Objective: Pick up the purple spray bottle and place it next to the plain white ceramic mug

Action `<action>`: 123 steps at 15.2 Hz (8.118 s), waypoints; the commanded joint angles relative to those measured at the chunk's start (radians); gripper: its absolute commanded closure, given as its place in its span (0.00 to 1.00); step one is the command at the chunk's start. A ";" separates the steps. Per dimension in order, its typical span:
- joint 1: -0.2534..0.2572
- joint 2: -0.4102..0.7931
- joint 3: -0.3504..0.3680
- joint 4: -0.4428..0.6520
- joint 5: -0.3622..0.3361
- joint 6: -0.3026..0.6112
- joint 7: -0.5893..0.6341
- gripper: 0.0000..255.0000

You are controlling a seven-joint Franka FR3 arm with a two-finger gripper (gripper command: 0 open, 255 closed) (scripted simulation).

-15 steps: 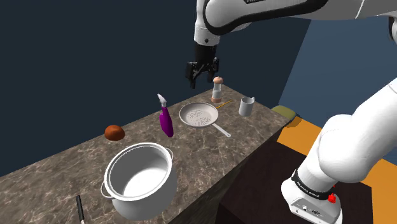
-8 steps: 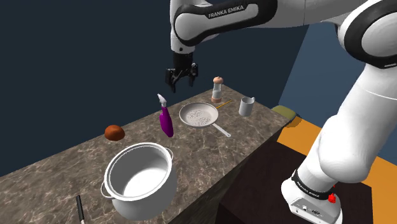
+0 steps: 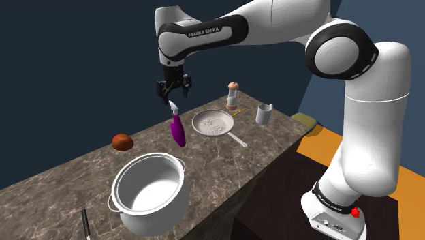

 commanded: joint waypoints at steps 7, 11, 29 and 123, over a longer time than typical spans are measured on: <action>0.009 0.055 -0.001 -0.017 -0.010 0.070 0.011 0.00; 0.009 0.057 -0.001 -0.022 -0.010 0.077 0.011 0.00; 0.009 0.049 0.000 0.020 -0.009 0.027 0.011 1.00; -0.344 -0.663 -0.274 -0.542 0.017 -0.131 -0.608 1.00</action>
